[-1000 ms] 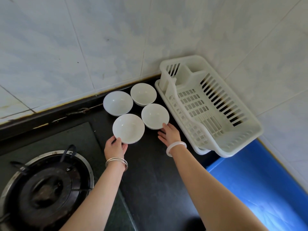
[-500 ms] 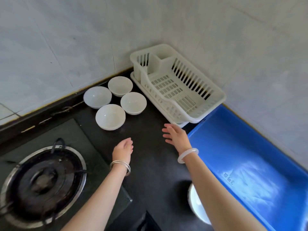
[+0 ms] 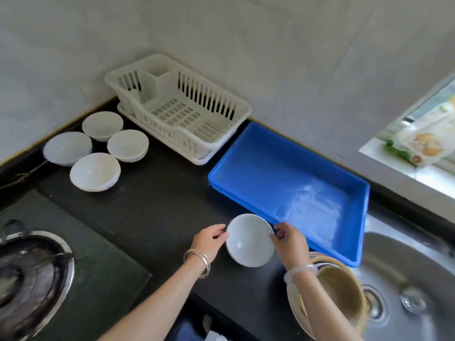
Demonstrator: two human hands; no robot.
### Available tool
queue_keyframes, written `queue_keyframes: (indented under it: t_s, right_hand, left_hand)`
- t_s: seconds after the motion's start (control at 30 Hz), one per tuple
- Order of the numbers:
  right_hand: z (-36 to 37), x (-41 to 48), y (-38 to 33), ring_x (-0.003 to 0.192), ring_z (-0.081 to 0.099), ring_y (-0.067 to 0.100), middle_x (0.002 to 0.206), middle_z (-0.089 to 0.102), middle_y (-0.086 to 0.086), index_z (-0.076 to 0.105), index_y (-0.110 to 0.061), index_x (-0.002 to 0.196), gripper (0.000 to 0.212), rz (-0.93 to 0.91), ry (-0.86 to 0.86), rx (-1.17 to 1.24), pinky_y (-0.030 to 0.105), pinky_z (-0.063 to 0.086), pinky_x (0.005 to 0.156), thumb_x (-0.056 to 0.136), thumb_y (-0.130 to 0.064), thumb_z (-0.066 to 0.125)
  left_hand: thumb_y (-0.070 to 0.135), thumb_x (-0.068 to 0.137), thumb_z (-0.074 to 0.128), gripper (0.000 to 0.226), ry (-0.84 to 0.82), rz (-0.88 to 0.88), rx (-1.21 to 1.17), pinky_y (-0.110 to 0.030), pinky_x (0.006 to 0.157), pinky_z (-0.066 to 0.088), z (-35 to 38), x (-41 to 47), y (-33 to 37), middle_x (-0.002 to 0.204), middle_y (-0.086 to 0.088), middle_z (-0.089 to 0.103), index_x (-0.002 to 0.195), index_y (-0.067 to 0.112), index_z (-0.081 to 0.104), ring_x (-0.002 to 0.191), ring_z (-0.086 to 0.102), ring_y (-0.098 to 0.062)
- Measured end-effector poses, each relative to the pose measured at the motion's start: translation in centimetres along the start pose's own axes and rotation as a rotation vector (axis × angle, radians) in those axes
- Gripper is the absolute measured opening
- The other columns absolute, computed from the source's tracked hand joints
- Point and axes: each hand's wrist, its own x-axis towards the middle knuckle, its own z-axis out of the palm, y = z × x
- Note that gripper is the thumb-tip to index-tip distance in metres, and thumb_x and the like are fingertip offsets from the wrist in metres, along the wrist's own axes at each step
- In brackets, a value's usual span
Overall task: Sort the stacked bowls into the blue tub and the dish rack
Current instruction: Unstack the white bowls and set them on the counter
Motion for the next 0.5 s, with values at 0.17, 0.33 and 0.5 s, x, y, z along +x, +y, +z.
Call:
queue_keyframes:
  t_s: [0.17,0.33,0.5]
  right_hand:
    - [0.6,-0.6,0.1,0.070,0.051,0.015,0.078,0.057,-0.006,0.058,-0.020,0.093,0.020,0.073,-0.046,-0.007,0.021,0.030,0.052,0.079,-0.030,0.069]
    - [0.4,0.0,-0.7,0.055,0.041,0.014,0.066,0.052,0.000,0.050,-0.015,0.068,0.016,0.094,-0.019,-0.087,0.023,0.026,0.045,0.078,-0.020,0.062]
    - [-0.5,0.2,-1.1,0.047,0.034,0.011,0.052,0.040,-0.001,0.039,-0.016,0.050,0.036,0.048,-0.037,-0.177,0.023,0.022,0.042,0.084,-0.015,0.052]
  left_hand:
    - [0.015,0.087,0.057,0.043,0.009,-0.033,-0.017,-0.043,0.098,0.049,1.6,-0.5,-0.2,0.124,-0.003,0.062,0.129,0.019,0.051,0.115,0.057,-0.020]
    - [0.012,0.088,0.056,0.039,-0.007,-0.070,-0.139,-0.037,0.089,0.054,1.8,-0.3,-0.7,0.115,-0.004,0.064,0.126,0.019,0.053,0.101,0.060,-0.018]
    - [0.012,0.090,0.053,0.039,-0.041,-0.123,-0.254,-0.025,0.074,0.054,2.1,-0.2,-1.1,0.114,-0.006,0.063,0.128,0.017,0.051,0.102,0.061,-0.020]
